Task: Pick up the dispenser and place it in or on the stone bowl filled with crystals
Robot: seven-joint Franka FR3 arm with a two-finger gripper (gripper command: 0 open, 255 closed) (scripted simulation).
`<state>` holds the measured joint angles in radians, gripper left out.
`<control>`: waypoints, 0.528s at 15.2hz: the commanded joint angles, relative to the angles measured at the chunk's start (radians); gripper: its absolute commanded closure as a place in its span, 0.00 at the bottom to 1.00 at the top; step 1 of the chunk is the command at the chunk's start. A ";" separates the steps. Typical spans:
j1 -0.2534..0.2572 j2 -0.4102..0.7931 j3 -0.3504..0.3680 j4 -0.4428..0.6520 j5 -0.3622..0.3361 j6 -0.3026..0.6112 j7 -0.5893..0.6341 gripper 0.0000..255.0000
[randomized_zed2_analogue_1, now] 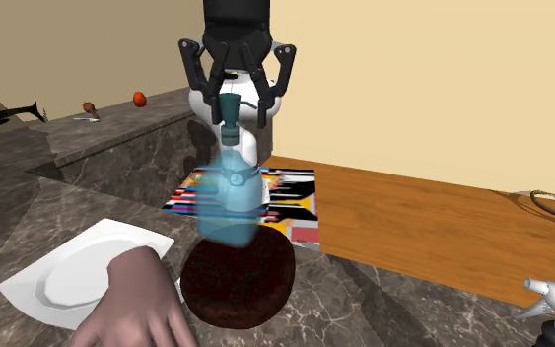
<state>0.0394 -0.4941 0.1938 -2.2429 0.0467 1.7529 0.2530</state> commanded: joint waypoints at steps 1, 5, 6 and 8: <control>0.001 0.000 0.002 -0.028 0.001 0.029 0.001 1.00; 0.002 0.002 0.005 -0.080 0.003 0.083 0.003 1.00; 0.002 0.003 0.006 -0.092 0.003 0.097 0.003 1.00; 0.003 0.004 0.007 -0.100 0.004 0.105 0.003 1.00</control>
<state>0.0417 -0.4903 0.1999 -2.3376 0.0499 1.8513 0.2558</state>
